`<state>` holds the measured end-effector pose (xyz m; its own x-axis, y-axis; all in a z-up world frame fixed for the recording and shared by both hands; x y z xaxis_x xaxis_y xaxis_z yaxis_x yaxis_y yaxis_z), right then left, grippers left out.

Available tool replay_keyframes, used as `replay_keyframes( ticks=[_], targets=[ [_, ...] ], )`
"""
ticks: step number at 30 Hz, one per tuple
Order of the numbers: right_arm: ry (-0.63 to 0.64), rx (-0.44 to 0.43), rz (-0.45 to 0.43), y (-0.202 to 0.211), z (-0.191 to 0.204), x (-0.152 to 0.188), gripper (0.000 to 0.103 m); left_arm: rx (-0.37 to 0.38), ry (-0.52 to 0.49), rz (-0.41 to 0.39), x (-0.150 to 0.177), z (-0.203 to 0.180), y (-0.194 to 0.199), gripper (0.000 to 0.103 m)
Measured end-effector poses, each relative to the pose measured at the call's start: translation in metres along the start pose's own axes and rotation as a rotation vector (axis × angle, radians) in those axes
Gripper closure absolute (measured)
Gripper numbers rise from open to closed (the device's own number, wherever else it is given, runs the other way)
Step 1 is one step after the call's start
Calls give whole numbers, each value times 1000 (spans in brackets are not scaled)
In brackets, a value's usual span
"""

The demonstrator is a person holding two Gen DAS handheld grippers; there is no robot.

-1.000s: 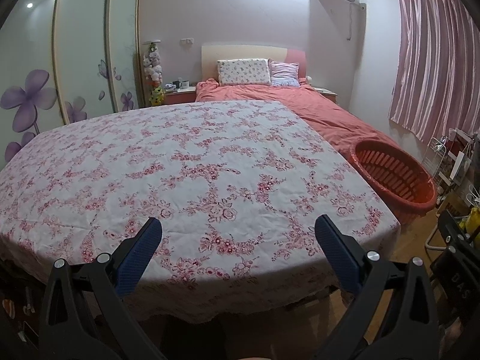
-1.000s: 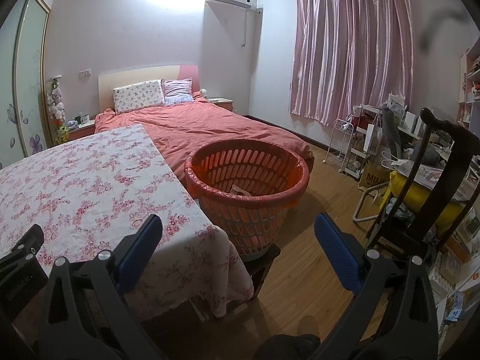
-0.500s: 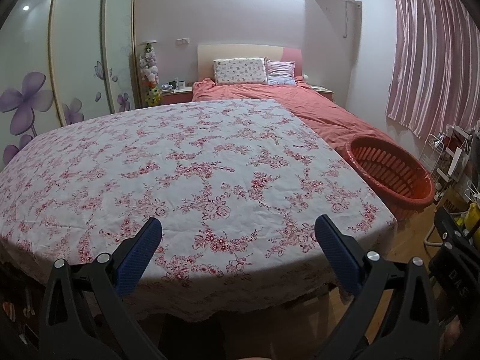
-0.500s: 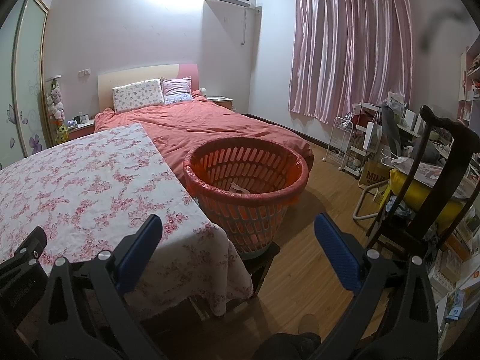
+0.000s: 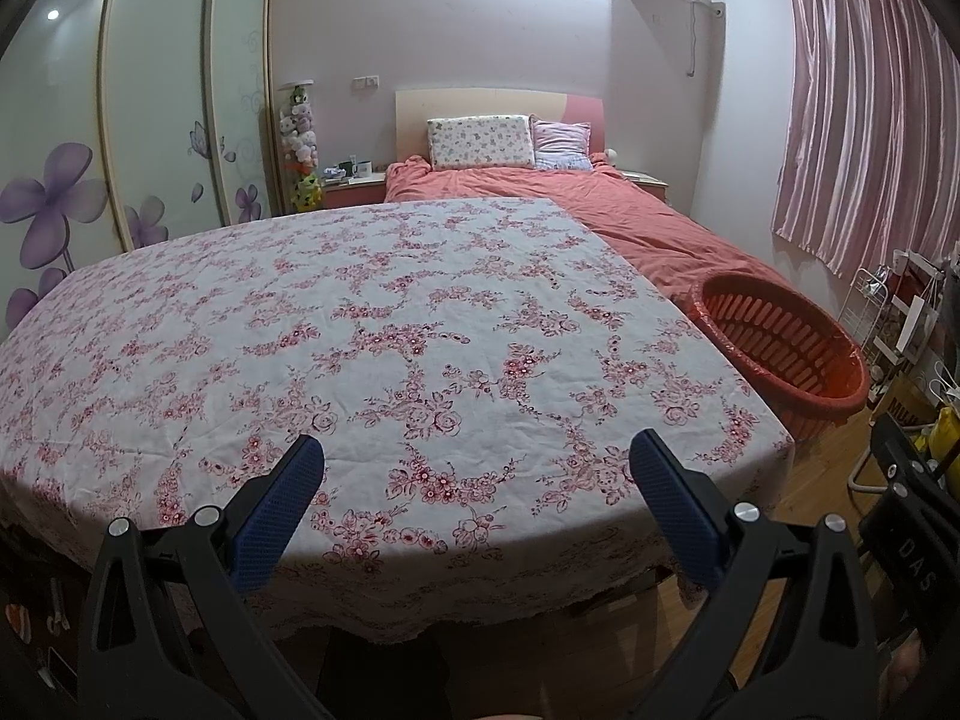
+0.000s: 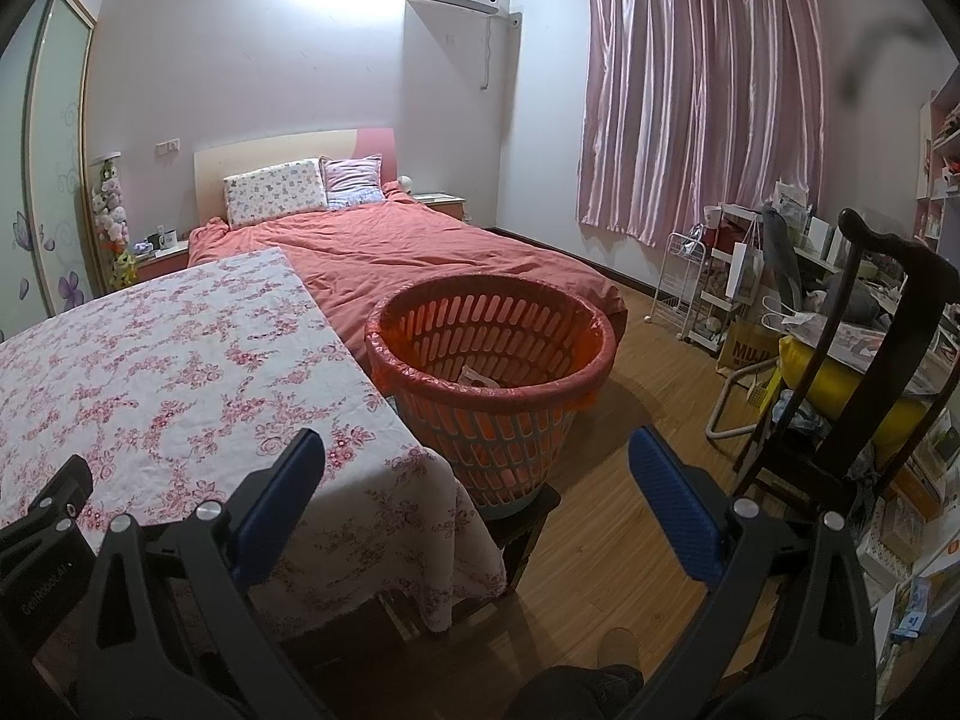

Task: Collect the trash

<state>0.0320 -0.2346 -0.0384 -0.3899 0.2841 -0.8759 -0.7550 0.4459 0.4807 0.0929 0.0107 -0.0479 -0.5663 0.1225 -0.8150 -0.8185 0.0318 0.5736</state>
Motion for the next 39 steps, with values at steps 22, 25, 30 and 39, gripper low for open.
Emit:
replay_keyframes(
  ticks=[22, 25, 30, 39],
  targets=[
    [-5, -3, 11, -2, 3, 5, 4, 1, 1, 2, 0, 0, 0, 3],
    [-5, -3, 12, -1, 4, 6, 4, 1, 1, 2, 0, 0, 0, 3],
    [-5, -4, 17, -3, 5, 7, 4, 1, 2, 2, 1, 1, 0, 3],
    [-5, -5, 20, -2, 6, 8, 4, 1, 1, 3, 1, 1, 0, 3]
  ],
)
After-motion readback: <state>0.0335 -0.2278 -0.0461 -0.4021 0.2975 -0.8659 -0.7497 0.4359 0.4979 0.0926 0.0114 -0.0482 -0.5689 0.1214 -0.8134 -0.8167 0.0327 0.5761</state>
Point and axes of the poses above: each gripper's, at about its wrist camera, not at the fingertips, and y roughly against the way its jaws point, z to its left, x to its underside, the point moved 9 cm from there along -y, roughly the way its jaws point, and after that the axes turned 6 degrees about -y, right-handed, at the moved point
